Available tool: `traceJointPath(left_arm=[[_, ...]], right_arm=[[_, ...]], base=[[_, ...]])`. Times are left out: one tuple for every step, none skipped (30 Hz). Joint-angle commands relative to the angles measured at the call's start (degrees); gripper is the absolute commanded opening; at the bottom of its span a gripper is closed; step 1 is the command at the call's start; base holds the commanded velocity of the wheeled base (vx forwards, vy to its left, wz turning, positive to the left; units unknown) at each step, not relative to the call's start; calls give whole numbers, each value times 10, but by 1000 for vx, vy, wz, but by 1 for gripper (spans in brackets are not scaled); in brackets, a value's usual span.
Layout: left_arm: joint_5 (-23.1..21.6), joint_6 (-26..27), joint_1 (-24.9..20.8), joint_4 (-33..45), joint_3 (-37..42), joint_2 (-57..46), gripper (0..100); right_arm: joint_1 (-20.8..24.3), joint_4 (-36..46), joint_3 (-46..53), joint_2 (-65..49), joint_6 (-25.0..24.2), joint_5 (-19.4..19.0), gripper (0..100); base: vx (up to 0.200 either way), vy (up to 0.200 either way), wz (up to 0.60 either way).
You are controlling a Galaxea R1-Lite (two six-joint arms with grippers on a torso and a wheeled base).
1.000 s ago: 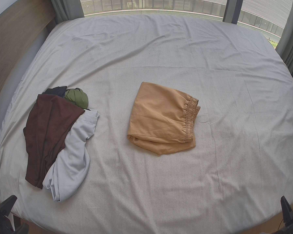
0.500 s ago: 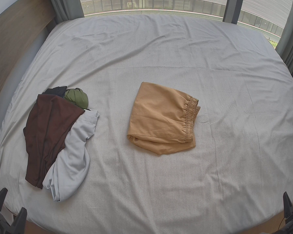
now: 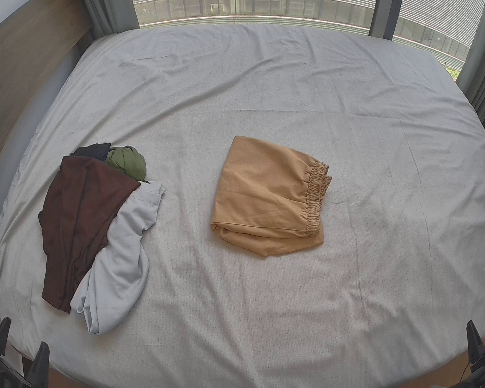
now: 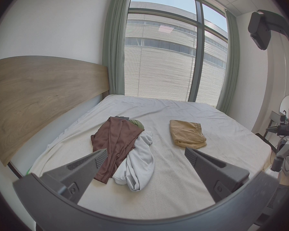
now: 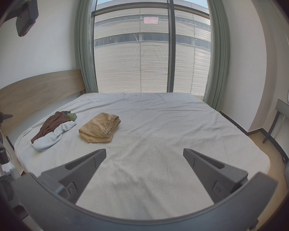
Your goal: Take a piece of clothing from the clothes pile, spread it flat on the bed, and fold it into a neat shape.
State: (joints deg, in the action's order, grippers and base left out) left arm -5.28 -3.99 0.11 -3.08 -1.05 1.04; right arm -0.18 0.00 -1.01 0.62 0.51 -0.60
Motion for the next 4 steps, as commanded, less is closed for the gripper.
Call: traceJointPath(left_arm=[[1, -1, 1, -1, 10, -10, 100], [-3, 15, 1, -1, 10, -10, 100], [-3, 19, 1, -1, 10, -10, 100], [-3, 19, 1, -1, 10, -10, 100]], right_arm=[[0, 0, 10, -6, 0, 0, 100], [1, 0, 10, -6, -1, 0, 100], [0, -1, 10, -6, -1, 0, 100], [0, 0, 10, -6, -1, 0, 100]], base=[[0, 0, 0], [0, 0, 0], [0, 0, 0], [0, 0, 0]])
